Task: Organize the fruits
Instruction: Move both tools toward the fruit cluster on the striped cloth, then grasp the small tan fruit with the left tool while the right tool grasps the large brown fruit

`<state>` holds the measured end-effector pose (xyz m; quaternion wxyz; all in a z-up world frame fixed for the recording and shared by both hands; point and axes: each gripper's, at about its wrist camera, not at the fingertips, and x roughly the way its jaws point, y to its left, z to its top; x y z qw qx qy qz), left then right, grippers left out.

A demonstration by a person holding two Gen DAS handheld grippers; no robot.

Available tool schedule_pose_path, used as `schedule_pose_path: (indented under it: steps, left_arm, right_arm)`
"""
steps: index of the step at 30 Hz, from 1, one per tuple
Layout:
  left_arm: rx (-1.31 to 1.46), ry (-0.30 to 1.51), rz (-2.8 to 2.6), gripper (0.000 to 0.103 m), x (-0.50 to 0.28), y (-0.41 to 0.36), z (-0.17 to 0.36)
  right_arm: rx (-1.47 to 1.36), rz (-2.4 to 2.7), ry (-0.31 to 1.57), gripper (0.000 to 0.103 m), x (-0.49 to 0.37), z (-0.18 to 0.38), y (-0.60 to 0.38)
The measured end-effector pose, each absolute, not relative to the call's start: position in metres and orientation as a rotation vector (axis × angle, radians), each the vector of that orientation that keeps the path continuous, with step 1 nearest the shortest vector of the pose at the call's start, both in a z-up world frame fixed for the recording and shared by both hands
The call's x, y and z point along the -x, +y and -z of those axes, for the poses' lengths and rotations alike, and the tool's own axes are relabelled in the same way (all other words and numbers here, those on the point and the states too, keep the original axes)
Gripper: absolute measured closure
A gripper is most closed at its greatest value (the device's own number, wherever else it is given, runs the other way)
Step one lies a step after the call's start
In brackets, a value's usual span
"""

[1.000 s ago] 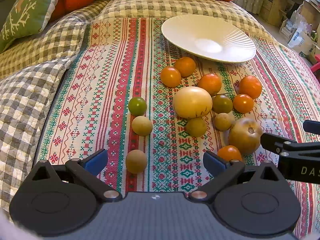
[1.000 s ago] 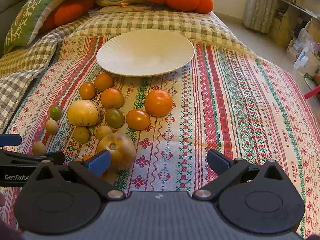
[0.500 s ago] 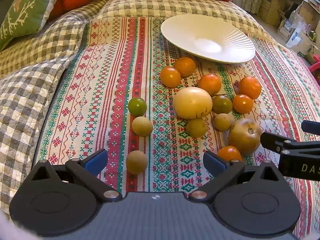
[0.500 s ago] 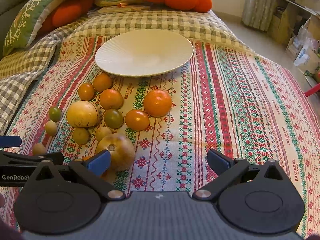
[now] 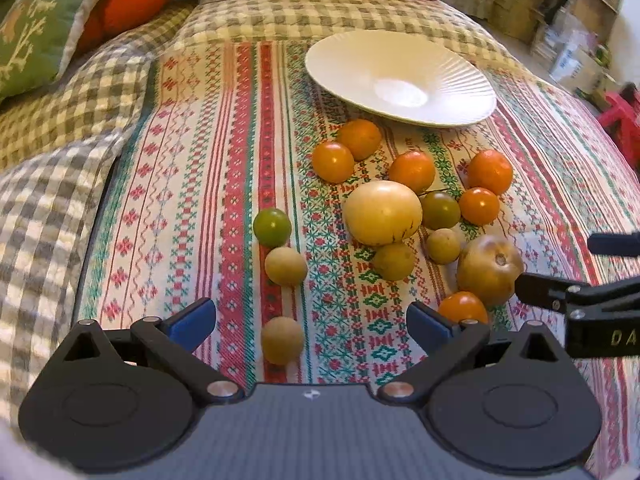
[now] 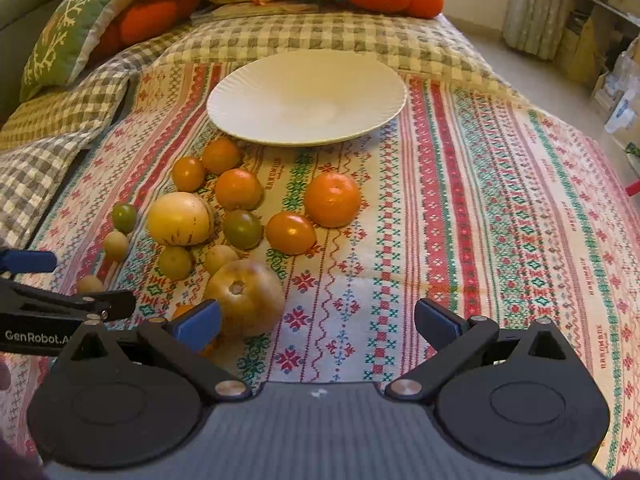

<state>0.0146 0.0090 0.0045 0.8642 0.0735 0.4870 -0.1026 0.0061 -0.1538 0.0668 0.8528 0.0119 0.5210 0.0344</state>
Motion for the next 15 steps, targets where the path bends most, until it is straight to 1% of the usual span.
schedule_pose_path:
  steps: [4,8,12,15]
  left_arm:
    - [-0.185,0.985,0.285,0.007,-0.016,0.017,-0.004]
    - [-0.147,0.989,0.323,0.008,-0.019,0.028,0.0]
    - [-0.113,1.019,0.342,0.015,-0.022,0.034,0.007]
    - [-0.108,1.043,0.358,0.022,-0.023,0.035,0.01]
  right_arm:
    - [-0.025,-0.13,1.09,0.0,-0.007,-0.065,-0.155]
    - [-0.027,-0.188,1.077,0.0,-0.007,-0.065,-0.155]
    - [-0.039,-0.216,1.063,0.001,-0.009,-0.065,-0.157]
    - [-0.057,-0.214,1.069,0.007,-0.012,-0.062,-0.163]
